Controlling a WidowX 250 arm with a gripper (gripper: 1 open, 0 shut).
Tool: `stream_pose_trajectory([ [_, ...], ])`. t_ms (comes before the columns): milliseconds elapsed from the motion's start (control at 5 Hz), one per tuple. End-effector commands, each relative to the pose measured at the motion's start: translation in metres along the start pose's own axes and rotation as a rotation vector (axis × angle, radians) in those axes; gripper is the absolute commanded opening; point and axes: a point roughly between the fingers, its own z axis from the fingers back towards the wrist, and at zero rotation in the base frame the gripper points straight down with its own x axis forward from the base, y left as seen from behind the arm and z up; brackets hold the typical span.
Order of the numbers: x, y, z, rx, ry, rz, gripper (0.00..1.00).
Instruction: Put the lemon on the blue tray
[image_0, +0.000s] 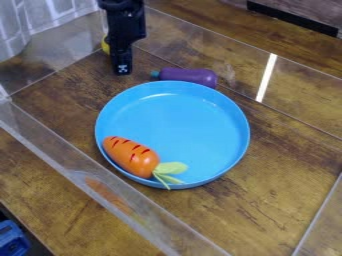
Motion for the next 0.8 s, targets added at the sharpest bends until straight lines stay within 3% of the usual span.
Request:
stream_pose_trajectory([
  [0, 0.014, 0.005, 0.032, 0.067, -0.069, -0.077, 0.0],
  [200, 0.014, 0.003, 0.035, 0.059, -0.087, -0.127, 0.0],
  [400, 0.011, -0.005, 0.036, 0.028, -0.12, -0.223, 0.0],
  [600, 0.008, -0.005, 0.031, 0.008, -0.138, -0.309, 1.0],
])
